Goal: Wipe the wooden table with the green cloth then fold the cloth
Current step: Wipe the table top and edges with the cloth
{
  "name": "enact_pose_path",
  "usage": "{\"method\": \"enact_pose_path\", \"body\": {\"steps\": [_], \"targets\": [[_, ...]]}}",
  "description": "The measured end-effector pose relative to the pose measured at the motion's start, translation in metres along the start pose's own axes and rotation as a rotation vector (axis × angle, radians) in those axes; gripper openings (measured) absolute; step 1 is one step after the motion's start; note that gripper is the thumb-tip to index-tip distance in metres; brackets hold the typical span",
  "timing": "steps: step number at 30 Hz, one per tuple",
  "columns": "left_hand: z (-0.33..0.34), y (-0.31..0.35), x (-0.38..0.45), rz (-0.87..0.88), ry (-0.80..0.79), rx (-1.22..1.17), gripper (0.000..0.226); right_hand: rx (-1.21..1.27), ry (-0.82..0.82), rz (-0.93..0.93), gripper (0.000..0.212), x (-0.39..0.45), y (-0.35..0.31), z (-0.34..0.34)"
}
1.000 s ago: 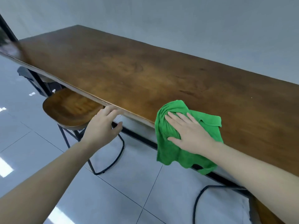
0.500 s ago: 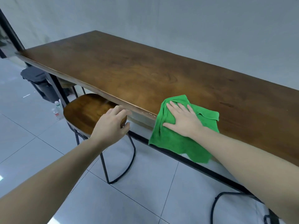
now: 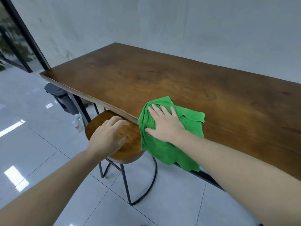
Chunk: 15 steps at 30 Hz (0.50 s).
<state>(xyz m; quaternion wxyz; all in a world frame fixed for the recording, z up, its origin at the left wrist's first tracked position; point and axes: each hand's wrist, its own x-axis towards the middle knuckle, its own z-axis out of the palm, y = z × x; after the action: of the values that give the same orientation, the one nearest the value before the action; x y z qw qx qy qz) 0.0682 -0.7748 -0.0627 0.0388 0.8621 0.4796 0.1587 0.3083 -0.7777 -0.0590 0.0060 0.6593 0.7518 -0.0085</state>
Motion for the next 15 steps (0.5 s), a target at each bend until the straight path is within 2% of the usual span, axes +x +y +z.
{"method": "enact_pose_path", "body": {"steps": [15], "targets": [[-0.038,-0.195,0.06,-0.249,0.041,-0.004,0.037,0.014,0.008,-0.172,0.079,0.192,-0.132,-0.003]]}}
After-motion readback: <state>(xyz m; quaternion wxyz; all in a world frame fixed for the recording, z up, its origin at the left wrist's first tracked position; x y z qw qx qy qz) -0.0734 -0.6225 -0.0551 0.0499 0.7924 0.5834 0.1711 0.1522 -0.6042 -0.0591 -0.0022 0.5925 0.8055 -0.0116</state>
